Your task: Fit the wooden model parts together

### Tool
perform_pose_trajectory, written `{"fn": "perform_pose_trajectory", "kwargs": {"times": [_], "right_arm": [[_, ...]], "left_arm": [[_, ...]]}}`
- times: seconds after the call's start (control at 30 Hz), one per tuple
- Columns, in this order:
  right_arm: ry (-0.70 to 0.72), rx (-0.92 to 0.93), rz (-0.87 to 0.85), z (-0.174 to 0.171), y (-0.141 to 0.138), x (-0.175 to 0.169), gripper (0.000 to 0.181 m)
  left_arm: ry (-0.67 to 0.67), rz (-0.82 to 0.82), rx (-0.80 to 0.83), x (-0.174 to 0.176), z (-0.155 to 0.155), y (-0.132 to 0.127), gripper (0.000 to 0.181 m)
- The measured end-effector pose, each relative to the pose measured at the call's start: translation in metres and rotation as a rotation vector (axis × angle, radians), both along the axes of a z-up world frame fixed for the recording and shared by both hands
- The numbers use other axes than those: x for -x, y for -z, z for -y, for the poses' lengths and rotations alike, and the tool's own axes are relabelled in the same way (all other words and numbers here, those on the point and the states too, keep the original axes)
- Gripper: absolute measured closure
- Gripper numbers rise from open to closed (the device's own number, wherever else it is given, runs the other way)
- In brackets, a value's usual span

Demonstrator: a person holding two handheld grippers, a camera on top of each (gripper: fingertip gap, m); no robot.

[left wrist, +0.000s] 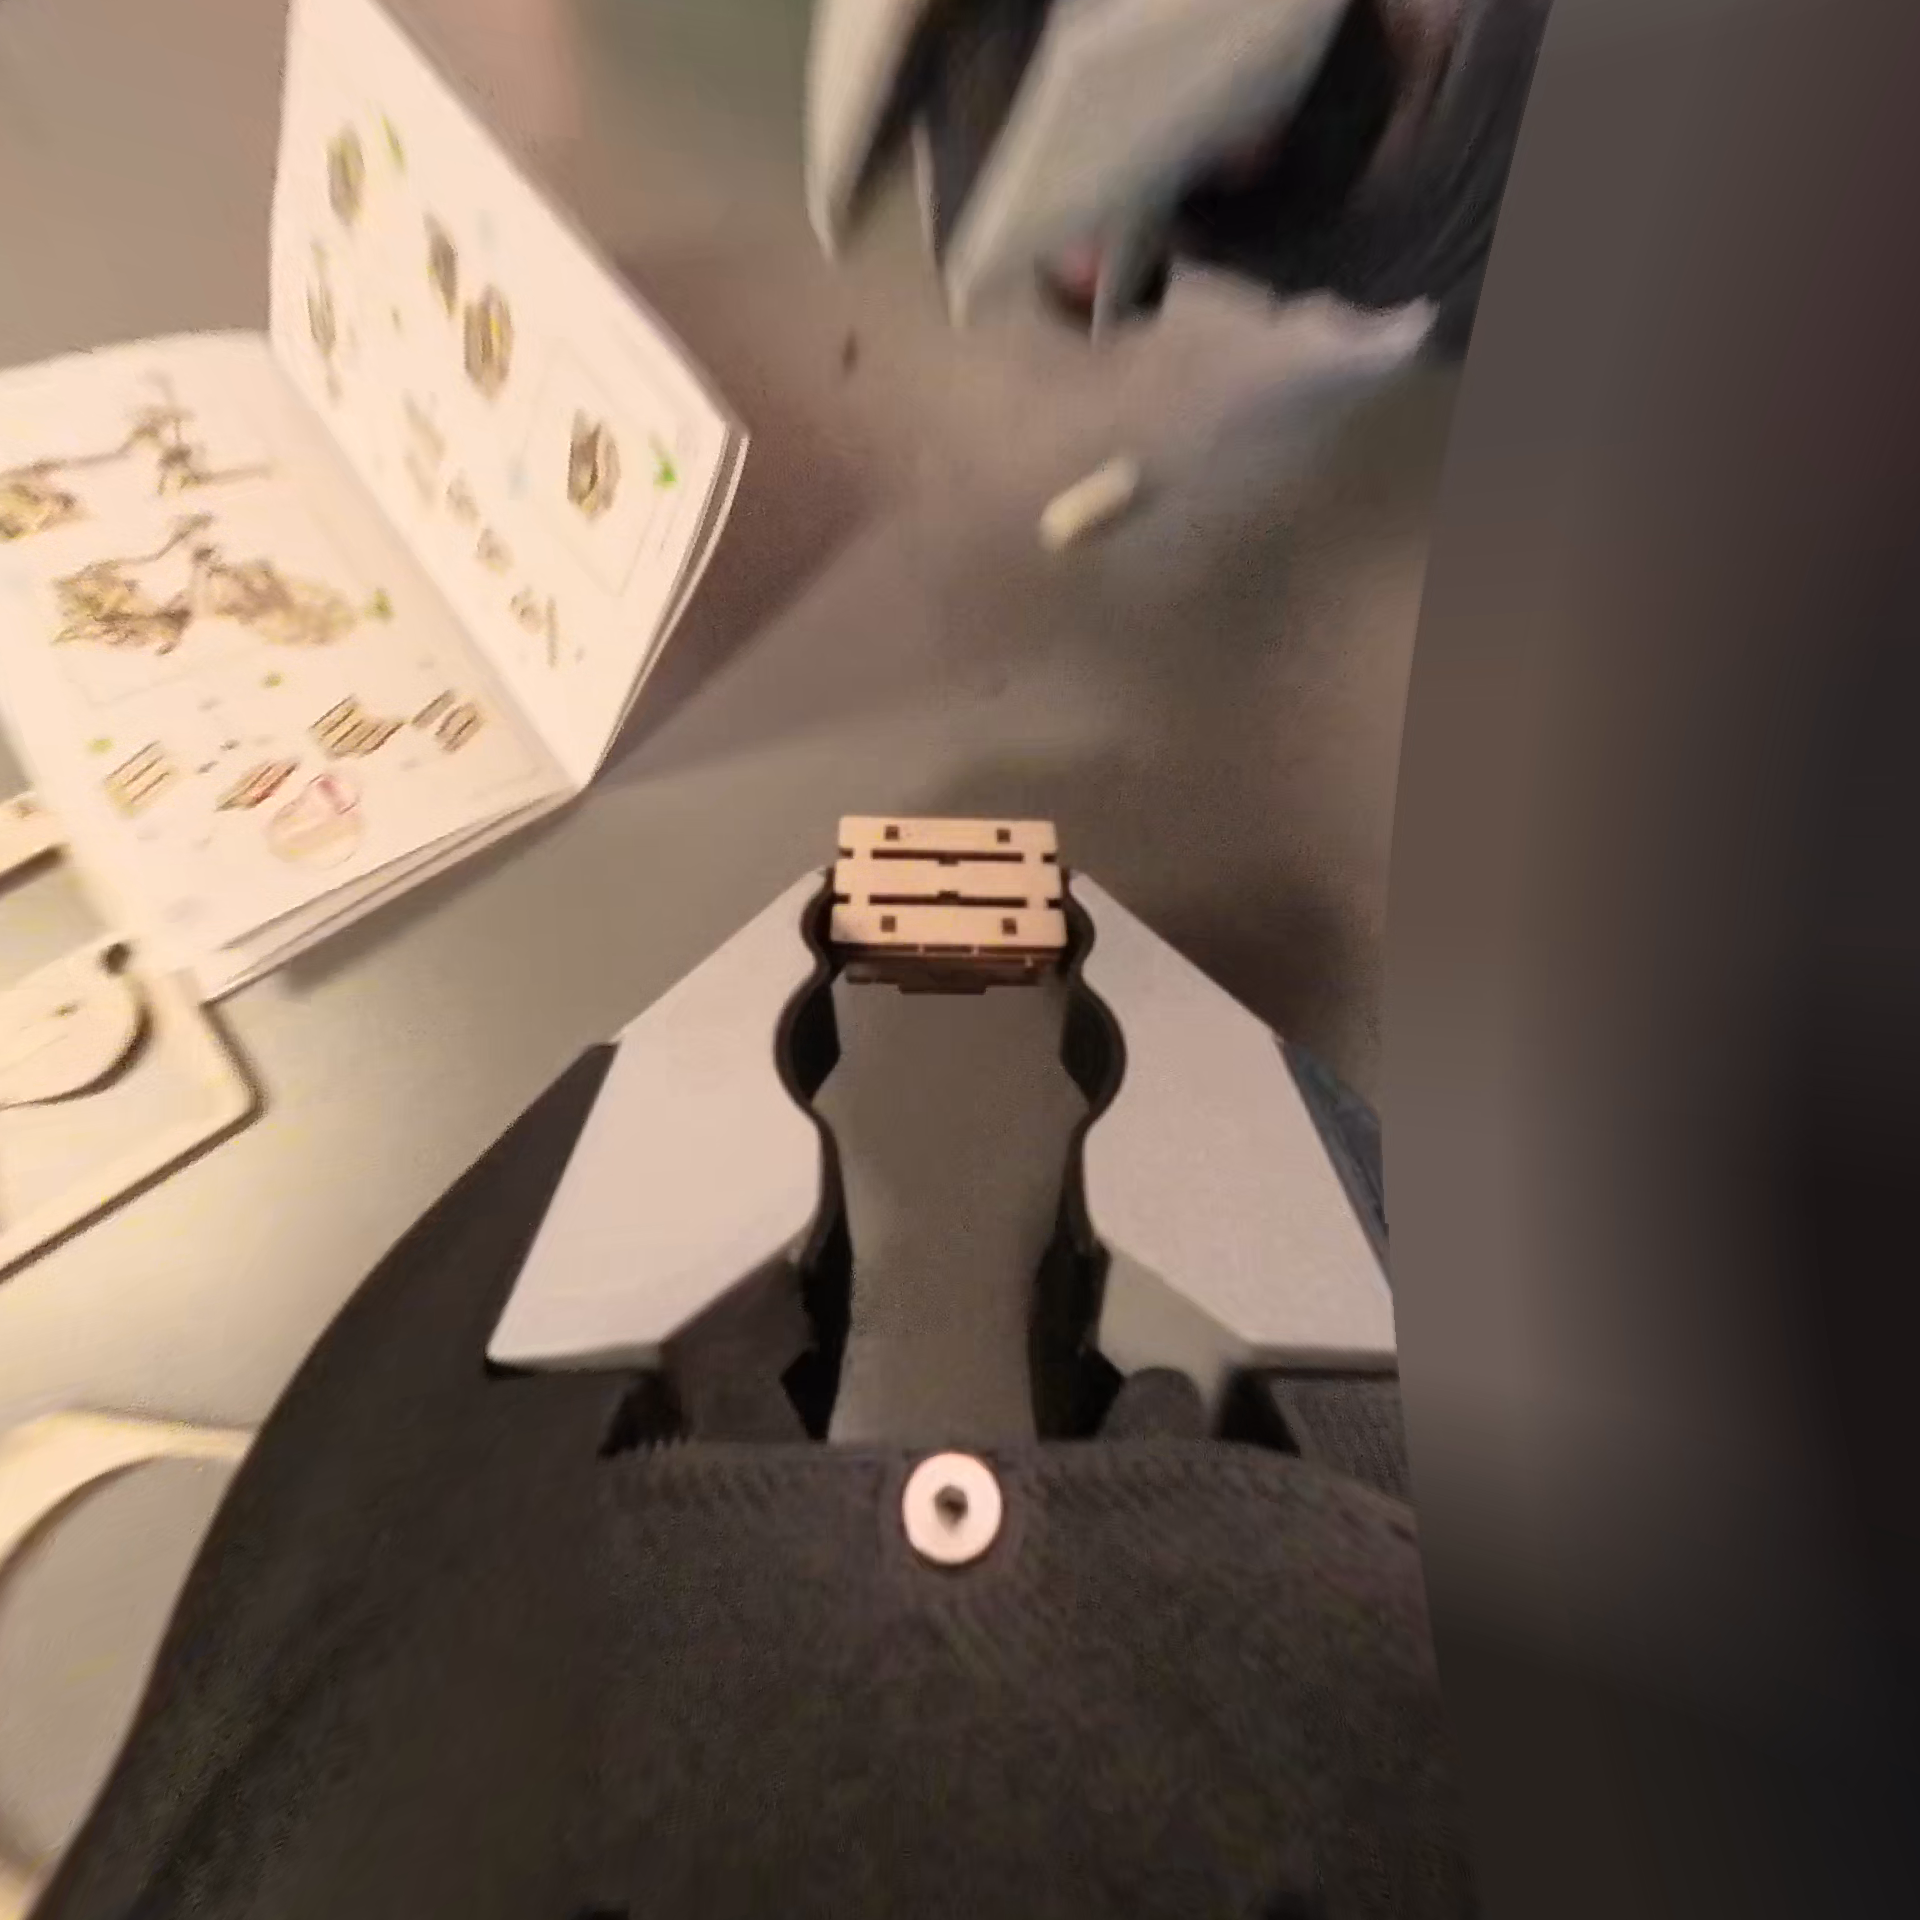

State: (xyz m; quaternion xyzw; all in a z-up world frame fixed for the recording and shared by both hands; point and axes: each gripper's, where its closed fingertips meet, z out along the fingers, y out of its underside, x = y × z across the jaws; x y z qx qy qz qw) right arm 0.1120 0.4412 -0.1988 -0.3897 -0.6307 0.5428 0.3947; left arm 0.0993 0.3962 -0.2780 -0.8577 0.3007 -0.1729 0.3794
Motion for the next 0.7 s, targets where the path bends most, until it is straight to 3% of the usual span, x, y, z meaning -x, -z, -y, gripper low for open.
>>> {"fn": "perform_pose_trajectory", "kwargs": {"times": [0.13,0.23,0.33,0.43,0.53,0.7], "right_arm": [[0.209,0.016,-0.116,-0.037,-0.016,-0.002,0.167],[0.284,-0.024,-0.143,-0.048,-0.017,-0.004,0.167],[0.335,-0.083,-0.169,-0.053,-0.016,-0.004,0.165],[0.385,-0.163,-0.221,-0.058,-0.017,-0.006,0.16],[0.394,-0.235,-0.261,-0.055,-0.018,-0.008,0.151],[0.206,-0.282,-0.162,-0.018,-0.002,-0.005,0.143]], "left_arm": [[0.093,-0.372,0.193,0.014,0.003,0.012,0.141],[0.14,-0.477,0.325,0.016,0.004,0.024,0.127],[0.137,-0.5,0.353,0.019,0.003,0.032,0.109],[0.048,-0.412,0.293,0.024,0.007,0.022,0.104],[-0.08,-0.217,0.147,0.028,0.016,0.002,0.097],[-0.328,0.15,-0.12,0.05,0.035,-0.035,0.102]]}}
